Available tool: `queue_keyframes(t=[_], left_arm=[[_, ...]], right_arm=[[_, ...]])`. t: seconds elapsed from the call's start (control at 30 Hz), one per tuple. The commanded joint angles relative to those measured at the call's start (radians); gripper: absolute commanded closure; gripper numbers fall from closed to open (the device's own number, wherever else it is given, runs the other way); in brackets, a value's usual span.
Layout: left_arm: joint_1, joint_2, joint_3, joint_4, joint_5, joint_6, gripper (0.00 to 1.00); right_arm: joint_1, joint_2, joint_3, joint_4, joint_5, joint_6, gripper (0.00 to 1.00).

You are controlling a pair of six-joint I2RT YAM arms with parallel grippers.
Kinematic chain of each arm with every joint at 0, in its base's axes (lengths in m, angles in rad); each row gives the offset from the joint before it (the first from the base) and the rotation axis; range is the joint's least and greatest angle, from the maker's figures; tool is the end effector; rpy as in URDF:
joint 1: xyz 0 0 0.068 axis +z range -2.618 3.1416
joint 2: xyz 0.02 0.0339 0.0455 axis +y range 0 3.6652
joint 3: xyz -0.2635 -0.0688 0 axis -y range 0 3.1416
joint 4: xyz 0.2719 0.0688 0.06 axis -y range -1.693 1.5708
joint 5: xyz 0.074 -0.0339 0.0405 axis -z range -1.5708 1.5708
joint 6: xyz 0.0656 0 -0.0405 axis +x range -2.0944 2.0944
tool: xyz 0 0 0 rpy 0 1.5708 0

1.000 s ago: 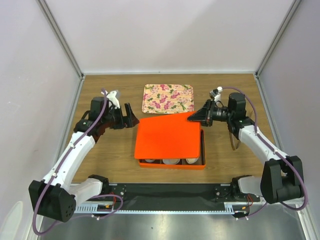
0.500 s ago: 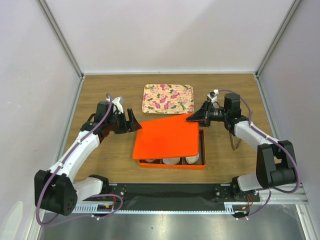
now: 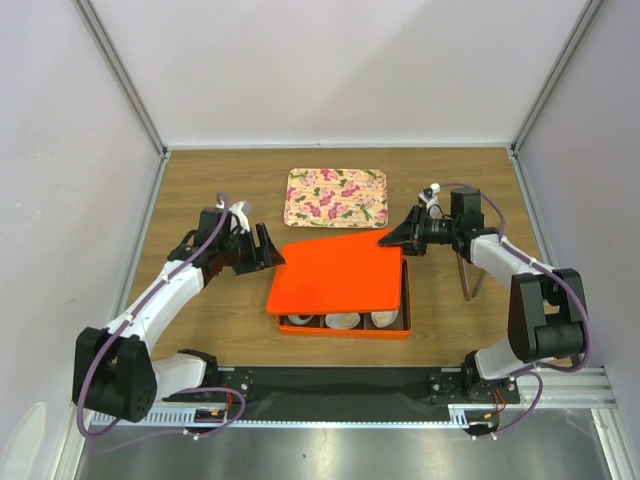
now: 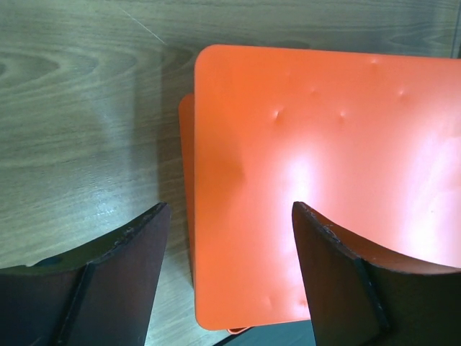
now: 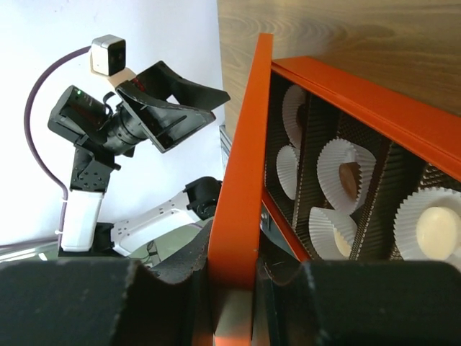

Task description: Pack the chocolate

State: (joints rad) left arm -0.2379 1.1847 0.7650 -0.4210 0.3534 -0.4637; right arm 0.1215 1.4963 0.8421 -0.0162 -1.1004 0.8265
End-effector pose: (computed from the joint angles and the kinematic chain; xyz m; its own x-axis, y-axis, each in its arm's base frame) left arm 0.2706 -0.0890 0.2006 -0.8469 -0.2264 -0.4812 0.0745 0.8454 -0.5289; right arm 0.3244 0.0985 0.1940 -0.9682 0.2176 -0.1235 -0.0533 0.3028 0.9516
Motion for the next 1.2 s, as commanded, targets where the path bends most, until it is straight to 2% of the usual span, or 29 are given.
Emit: queue_keyframes(t=[0.0, 0.4, 0.6, 0.67, 0.83, 1.0, 1.07, 1.17], left_arm=[[0.008, -0.02, -0.009, 0.039, 0.027, -0.039, 0.26], [0.008, -0.033, -0.072, 0.074, 0.096, -0.066, 0.28], [0.008, -0.053, -0.11, 0.091, 0.137, -0.056, 0.34], [0.008, -0.065, -0.116, 0.097, 0.144, -0.053, 0.4], [0.008, -0.077, -0.119, 0.097, 0.157, -0.046, 0.44], [0.008, -0.068, -0.121, 0.087, 0.15, -0.043, 0.45], [0.008, -0.062, -0.121, 0.085, 0.141, -0.052, 0.41], [0.008, -0.057, -0.124, 0.096, 0.151, -0.062, 0.39]], right_arm=[[0.0, 0.005, 0.032, -0.037, -0.015, -0.064, 1.0], [-0.006, 0.039, 0.057, -0.113, -0.036, -0.156, 1.0], [-0.037, 0.032, 0.058, -0.137, -0.039, -0.178, 1.0], [-0.046, 0.033, 0.064, -0.162, -0.033, -0.196, 1.0], [-0.046, 0.048, 0.077, -0.2, -0.021, -0.227, 0.98], [-0.031, 0.053, 0.071, -0.197, -0.022, -0.233, 0.98], [-0.031, 0.056, 0.074, -0.199, -0.032, -0.236, 0.96], [-0.045, 0.055, 0.074, -0.215, -0.033, -0.245, 0.84]])
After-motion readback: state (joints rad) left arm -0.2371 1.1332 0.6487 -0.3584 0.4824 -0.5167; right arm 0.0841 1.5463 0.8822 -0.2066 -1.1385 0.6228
